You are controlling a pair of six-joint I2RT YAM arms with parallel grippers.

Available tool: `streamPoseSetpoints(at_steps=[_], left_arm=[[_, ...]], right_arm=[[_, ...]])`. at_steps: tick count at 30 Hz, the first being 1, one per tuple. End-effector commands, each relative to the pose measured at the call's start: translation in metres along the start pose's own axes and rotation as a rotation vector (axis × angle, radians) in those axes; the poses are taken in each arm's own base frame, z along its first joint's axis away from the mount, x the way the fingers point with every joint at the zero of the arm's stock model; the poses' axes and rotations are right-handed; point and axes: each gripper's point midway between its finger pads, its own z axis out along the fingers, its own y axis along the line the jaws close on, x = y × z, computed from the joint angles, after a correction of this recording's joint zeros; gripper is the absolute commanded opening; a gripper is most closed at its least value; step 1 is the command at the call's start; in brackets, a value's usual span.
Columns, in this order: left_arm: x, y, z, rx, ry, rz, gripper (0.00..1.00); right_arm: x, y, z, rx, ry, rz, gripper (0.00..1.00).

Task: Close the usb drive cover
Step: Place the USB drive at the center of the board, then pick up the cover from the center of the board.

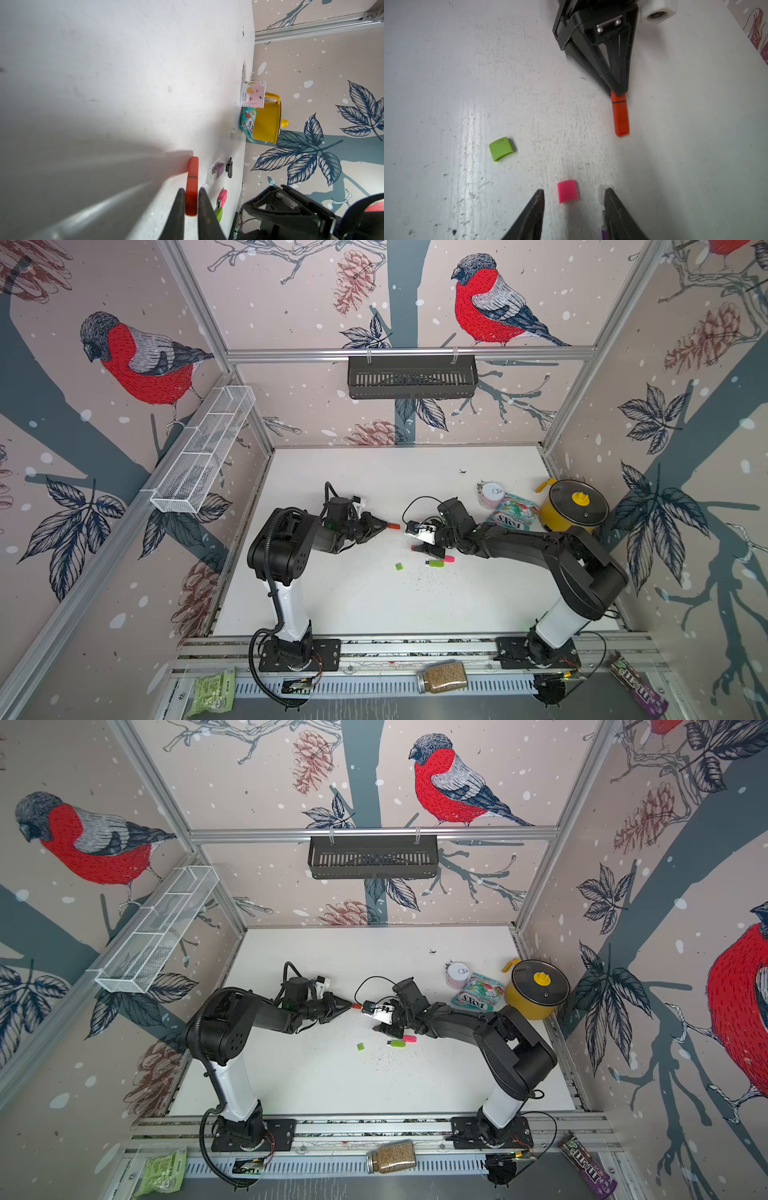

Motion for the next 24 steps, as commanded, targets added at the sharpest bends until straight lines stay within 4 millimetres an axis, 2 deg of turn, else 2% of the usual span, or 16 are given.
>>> streamPoseSetpoints(at_steps=[1, 3, 11, 19, 24], left_arm=[[-0.007, -0.007, -0.003, 0.008, -0.032, 0.022, 0.34], [-0.008, -0.009, -0.006, -0.003, -0.04, 0.033, 0.44], [-0.004, -0.013, -0.019, -0.056, -0.056, 0.053, 0.63], [0.006, -0.027, -0.055, -0.131, -0.124, 0.142, 0.66], [0.027, -0.033, -0.08, -0.157, -0.125, 0.158, 0.66]], right_arm=[[-0.001, 0.006, -0.003, 0.009, 0.008, -0.026, 0.49], [-0.002, 0.011, -0.004, 0.008, 0.011, -0.042, 0.49], [-0.004, 0.03, -0.002, -0.029, 0.045, -0.131, 0.5], [-0.003, 0.042, 0.021, -0.094, 0.096, -0.215, 0.5], [0.003, 0.049, 0.032, -0.181, 0.117, -0.264, 0.47]])
